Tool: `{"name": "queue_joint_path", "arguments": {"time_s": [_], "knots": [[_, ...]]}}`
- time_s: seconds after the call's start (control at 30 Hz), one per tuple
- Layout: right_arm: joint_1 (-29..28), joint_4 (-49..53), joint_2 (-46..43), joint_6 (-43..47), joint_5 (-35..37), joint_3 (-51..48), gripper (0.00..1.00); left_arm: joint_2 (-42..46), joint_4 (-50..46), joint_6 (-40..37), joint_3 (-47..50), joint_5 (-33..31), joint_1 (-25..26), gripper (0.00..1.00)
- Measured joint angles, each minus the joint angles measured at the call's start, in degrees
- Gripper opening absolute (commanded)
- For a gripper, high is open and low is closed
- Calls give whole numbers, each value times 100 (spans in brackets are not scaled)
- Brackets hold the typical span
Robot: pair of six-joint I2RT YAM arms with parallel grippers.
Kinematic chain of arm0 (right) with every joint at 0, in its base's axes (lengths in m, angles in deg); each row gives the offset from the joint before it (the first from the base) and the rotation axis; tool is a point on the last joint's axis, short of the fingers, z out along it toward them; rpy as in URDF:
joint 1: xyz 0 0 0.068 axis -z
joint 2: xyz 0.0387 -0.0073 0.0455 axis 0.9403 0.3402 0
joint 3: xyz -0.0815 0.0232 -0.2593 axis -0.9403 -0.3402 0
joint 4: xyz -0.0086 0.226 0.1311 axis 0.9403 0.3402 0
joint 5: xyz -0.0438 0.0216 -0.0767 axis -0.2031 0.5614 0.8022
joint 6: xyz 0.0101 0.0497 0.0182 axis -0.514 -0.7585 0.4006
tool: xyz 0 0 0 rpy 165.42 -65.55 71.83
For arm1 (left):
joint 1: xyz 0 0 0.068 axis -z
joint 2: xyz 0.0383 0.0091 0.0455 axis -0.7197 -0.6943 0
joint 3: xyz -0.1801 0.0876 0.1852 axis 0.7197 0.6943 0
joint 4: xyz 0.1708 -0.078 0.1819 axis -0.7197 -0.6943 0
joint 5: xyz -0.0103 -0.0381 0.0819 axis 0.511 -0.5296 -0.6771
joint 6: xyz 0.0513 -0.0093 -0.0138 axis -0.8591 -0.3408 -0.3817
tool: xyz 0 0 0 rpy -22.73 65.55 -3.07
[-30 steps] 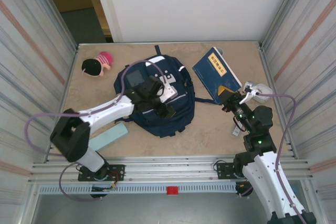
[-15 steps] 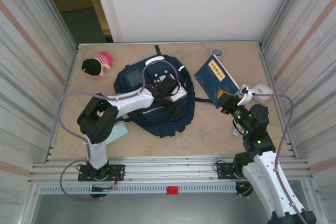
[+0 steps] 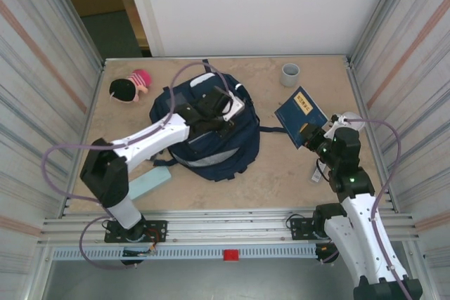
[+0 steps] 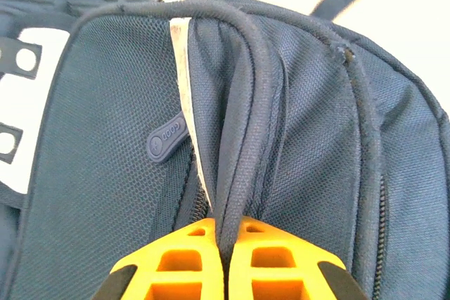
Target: Pack books, pencil case, and school supplies into a backpack
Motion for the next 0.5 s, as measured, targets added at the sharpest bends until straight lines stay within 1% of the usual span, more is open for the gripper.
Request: {"name": "queue_joint_path", "arguments": {"time_s": [0.07,0.17,0.3,0.4,0.5], "knots": [[90,306,2,-31,-160,109,0,133,-107,72,-258,46,-79,0],[151,605,0,-133,-649,162,0,188,-293,179,-636,153,-195,0],[151,796,0,-468,-1631,146,0,188,-538,315,-927,433,-361,0],[70,437,-22,-1023,-2240,-31,0,188,-651,378,-1062,678,-514,0],[-332,-190,-68,-1672,-2398,-369,0,188,-684,490,-1134,929,-678,0]]}}
